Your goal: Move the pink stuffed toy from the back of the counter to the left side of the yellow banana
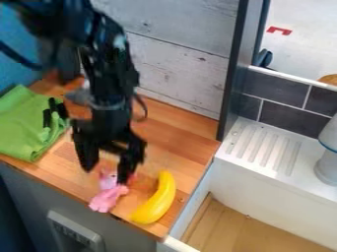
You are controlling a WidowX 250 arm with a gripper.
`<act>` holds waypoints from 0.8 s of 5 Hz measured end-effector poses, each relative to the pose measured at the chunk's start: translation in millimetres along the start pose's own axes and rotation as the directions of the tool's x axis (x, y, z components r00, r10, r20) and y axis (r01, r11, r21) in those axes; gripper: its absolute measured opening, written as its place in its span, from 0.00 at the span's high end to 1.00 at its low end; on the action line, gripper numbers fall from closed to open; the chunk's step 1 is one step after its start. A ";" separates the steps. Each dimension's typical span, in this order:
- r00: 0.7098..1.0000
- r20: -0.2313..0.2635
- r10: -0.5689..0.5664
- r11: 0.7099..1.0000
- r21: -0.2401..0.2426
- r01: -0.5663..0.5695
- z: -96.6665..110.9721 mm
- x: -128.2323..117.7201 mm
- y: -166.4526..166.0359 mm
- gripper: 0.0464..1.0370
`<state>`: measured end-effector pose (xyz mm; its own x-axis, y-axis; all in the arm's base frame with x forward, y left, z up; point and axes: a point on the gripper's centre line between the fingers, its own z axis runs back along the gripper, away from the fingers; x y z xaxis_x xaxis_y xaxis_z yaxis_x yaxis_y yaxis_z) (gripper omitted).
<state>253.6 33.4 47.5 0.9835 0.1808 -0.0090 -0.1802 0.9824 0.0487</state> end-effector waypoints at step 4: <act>0.987 0.146 0.067 0.992 0.098 -0.082 48.9 80.7 105.5 0.04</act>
<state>314.8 149.4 100.8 0.9612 0.2378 0.1397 -0.2576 0.9550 0.1472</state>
